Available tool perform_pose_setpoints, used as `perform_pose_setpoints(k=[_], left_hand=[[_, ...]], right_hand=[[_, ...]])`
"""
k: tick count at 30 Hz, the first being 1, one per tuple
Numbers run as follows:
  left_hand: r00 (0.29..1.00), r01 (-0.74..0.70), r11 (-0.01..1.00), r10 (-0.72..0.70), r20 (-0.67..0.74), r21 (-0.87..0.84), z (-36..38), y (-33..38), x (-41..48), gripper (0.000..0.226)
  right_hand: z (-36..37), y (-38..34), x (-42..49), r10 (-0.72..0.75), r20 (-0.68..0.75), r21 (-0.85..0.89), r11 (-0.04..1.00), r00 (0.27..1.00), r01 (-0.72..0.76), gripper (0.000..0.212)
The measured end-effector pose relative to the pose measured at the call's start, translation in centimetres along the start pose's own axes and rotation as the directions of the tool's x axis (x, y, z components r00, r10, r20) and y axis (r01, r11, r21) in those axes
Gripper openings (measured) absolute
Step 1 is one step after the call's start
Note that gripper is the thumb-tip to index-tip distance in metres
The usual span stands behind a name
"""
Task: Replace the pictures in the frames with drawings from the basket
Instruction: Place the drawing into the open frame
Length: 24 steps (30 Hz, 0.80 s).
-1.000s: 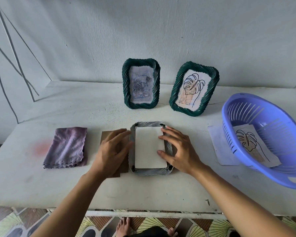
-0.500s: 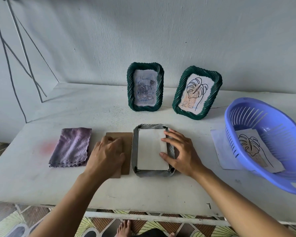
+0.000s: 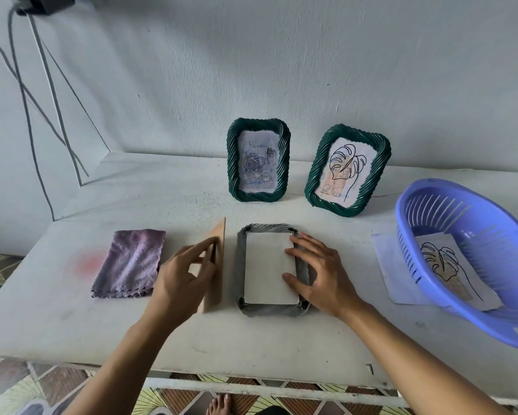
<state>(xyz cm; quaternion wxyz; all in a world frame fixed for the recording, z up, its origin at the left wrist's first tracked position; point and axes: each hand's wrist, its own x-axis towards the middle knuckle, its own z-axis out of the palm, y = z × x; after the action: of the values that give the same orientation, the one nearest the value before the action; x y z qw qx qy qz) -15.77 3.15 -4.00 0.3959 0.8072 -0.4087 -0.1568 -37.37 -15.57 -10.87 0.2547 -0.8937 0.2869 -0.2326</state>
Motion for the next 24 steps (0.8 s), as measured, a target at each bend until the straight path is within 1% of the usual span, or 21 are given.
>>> perform_pose_setpoints(k=[1, 3, 8, 11, 13, 17, 24], left_hand=[[1.0, -0.008, 0.999, 0.008, 0.003, -0.031, 0.4, 0.3, 0.0, 0.037], [0.999, -0.029, 0.999, 0.03, 0.014, -0.033, 1.3, 1.0, -0.1, 0.037], [0.989, -0.135, 0.989, 0.131, 0.07, 0.064, 3.5, 3.4, 0.3, 0.037], [0.967, -0.22, 0.956, 0.187, 0.172, 0.194, 4.8, 4.0, 0.8, 0.025], [0.955, -0.261, 0.929, 0.208, 0.214, 0.262, 5.7, 4.0, 1.1, 0.024], [0.955, -0.282, 0.898, 0.229, 0.189, 0.338, 6.8, 4.4, 1.2, 0.024], [0.958, -0.273, 0.885, 0.215, 0.189, 0.377, 7.1, 4.7, 1.4, 0.029]], right_hand=[[0.0, 0.0, 0.0, 0.0, -0.002, 0.001, 1.0, 1.0, 0.0, 0.053], [0.0, 0.0, 0.0, 0.0, -0.007, -0.002, 1.0, 1.0, 0.0, 0.053], [-0.2, 0.1, 0.0, 0.007, 0.007, 0.0, 1.0, 1.0, -0.007, 0.053], [-0.2, 0.0, 0.0, -0.002, 0.008, -0.011, 1.0, 1.0, 0.002, 0.053], [-0.3, -0.1, 0.0, 0.008, 0.007, 0.005, 1.0, 1.0, -0.008, 0.053], [-0.4, -0.2, -0.1, 0.023, 0.016, 0.028, 0.999, 1.0, -0.024, 0.051], [-0.4, -0.2, 0.0, 0.031, 0.026, 0.031, 0.999, 0.999, -0.032, 0.058]])
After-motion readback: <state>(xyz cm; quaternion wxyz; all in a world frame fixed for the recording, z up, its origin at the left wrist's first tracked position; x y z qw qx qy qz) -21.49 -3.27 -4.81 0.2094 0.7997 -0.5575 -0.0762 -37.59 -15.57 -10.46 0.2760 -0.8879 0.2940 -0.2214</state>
